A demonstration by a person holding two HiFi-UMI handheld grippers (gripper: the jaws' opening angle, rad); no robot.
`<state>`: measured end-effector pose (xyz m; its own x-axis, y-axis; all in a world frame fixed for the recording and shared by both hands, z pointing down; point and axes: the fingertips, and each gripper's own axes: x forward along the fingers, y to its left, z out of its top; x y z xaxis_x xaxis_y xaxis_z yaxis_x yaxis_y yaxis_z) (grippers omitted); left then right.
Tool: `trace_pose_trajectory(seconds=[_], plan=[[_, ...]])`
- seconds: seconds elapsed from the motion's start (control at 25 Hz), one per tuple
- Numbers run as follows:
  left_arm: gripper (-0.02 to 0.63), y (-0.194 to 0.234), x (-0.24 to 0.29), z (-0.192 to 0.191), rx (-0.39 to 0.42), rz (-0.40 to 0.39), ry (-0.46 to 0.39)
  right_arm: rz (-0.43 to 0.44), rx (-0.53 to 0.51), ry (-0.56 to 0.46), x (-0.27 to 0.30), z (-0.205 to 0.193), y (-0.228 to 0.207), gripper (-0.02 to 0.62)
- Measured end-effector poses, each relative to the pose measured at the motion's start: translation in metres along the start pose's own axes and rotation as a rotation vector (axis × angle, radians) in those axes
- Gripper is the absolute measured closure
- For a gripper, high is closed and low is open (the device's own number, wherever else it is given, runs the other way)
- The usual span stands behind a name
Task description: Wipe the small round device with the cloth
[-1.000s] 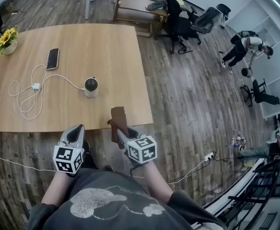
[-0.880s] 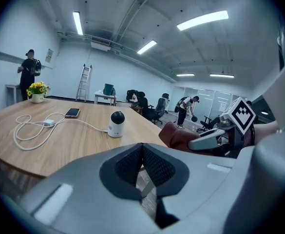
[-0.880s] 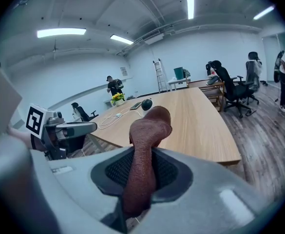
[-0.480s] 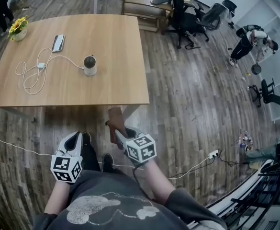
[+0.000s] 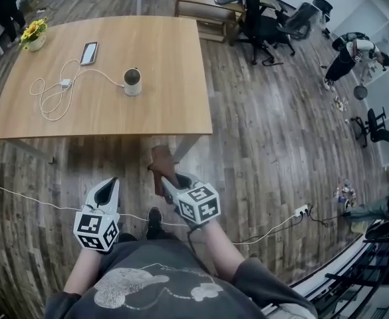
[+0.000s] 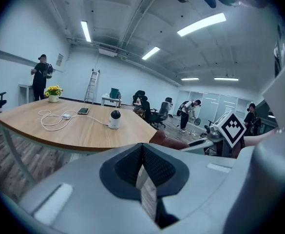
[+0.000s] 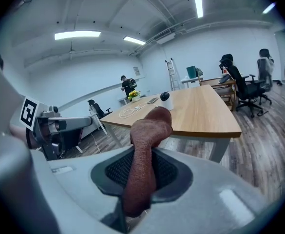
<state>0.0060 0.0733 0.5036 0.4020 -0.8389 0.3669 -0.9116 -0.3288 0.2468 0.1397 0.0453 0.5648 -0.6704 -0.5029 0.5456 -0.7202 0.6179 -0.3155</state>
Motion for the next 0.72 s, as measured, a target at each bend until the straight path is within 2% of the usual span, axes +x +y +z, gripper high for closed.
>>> trace_pose_trajectory(seconds=[0.24, 0.44, 0.72], plan=[[0.586, -0.003, -0.032, -0.002, 0.004, -0.045, -0.013, -0.027, 0.012, 0.008, -0.013, -0.017, 0.029, 0.520], [0.588, 0.025, -0.077, 0.000, -0.033, -0.004, -0.053, -0.052, 0.019, -0.016, -0.031, -0.029, 0.073, 0.520], [0.586, 0.012, -0.126, -0.031, -0.067, -0.036, -0.057, -0.076, 0.009, -0.019, -0.060, -0.061, 0.119, 0.521]])
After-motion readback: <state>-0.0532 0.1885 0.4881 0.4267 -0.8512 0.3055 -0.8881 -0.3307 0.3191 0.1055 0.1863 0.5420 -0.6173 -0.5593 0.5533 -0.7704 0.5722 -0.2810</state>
